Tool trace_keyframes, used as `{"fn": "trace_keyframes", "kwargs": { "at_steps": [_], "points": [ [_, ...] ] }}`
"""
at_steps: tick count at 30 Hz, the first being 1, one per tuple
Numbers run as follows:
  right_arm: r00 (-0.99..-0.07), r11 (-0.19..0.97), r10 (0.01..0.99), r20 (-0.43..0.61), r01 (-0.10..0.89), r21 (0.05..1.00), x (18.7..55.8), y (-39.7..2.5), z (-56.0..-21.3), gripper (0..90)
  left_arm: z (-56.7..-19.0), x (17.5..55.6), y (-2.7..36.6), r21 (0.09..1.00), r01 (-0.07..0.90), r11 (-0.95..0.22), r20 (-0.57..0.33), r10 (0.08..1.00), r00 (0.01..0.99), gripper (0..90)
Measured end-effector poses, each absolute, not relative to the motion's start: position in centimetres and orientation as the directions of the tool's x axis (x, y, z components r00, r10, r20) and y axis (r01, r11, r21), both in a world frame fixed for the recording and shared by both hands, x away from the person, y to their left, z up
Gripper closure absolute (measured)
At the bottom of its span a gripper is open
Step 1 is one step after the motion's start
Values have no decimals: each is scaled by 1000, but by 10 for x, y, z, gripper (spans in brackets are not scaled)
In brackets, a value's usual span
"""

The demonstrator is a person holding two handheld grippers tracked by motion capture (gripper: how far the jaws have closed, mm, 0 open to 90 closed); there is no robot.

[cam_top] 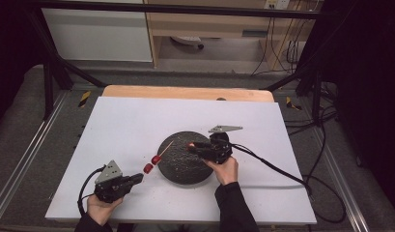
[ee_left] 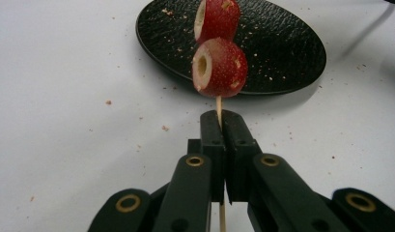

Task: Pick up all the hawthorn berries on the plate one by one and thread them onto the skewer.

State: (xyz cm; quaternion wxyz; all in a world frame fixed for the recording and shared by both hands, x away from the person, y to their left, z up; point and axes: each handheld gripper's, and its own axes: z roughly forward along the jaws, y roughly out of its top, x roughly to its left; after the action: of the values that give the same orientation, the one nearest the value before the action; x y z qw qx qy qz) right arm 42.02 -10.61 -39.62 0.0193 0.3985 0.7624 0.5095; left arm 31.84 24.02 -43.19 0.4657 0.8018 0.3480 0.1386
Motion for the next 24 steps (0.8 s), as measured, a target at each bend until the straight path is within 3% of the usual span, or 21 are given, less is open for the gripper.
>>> {"fn": "trace_keyframes", "kwargs": {
  "at_steps": [24],
  "points": [
    [-611,-207,619,493,479,853,396,-133,-411,639,-421,320,210,872,394,-290,-109,671,734,878]
  ]
}}
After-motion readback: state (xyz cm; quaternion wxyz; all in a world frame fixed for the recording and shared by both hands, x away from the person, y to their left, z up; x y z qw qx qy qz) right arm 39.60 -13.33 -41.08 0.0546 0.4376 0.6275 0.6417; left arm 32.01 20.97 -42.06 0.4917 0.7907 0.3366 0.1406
